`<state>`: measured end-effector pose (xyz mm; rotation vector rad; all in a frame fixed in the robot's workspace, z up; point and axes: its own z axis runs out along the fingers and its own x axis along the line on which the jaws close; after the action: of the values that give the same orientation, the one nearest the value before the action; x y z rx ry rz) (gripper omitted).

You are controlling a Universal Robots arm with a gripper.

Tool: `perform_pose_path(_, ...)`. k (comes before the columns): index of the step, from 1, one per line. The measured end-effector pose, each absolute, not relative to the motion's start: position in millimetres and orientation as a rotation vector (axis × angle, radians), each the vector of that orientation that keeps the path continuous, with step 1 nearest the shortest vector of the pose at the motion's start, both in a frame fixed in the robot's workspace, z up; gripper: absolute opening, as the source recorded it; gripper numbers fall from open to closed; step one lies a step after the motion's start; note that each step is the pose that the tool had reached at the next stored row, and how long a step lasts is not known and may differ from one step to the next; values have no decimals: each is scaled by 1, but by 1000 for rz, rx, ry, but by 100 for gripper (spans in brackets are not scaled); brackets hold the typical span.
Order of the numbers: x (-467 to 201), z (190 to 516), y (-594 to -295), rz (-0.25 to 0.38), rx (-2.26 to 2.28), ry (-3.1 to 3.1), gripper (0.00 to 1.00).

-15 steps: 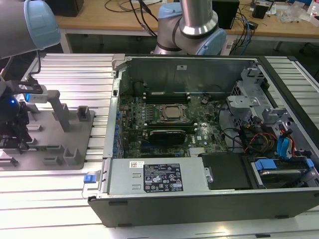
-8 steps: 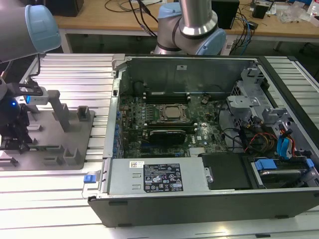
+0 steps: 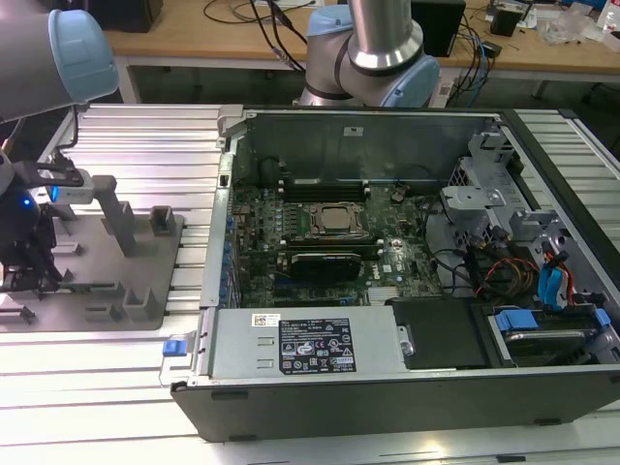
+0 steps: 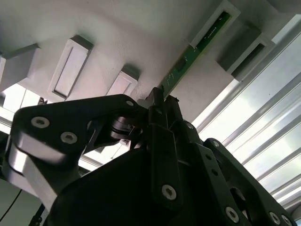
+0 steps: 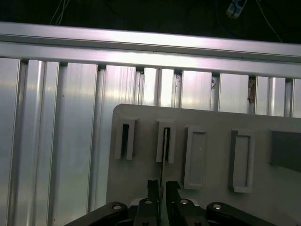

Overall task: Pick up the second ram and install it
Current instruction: 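Pick up the second ram and move it above second insertion slot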

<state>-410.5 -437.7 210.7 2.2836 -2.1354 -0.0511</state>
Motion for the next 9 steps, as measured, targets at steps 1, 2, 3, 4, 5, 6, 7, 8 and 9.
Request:
perform_pose_path(1,-410,210,-438,-51,2284,-2135,19)
perform_pose_path(2,-411,209,-438,-51,2283,-2135,19)
perform_pose_path(3,-410,209,-438,-51,2283,-2135,19)
perform_pose_path(4,-410,208,-438,-51,2283,-2135,19)
perform_pose_path(5,-410,208,-438,-51,2283,-2135,19)
perform_pose_path(6,-410,208,-438,-51,2283,-2135,19)
perform_pose_path(7,-410,208,-438,-51,2283,-2135,19)
perform_pose_path(8,-410,208,-438,-51,2283,-2135,19)
perform_pose_path(9,-410,208,-438,-52,2283,-2135,11)
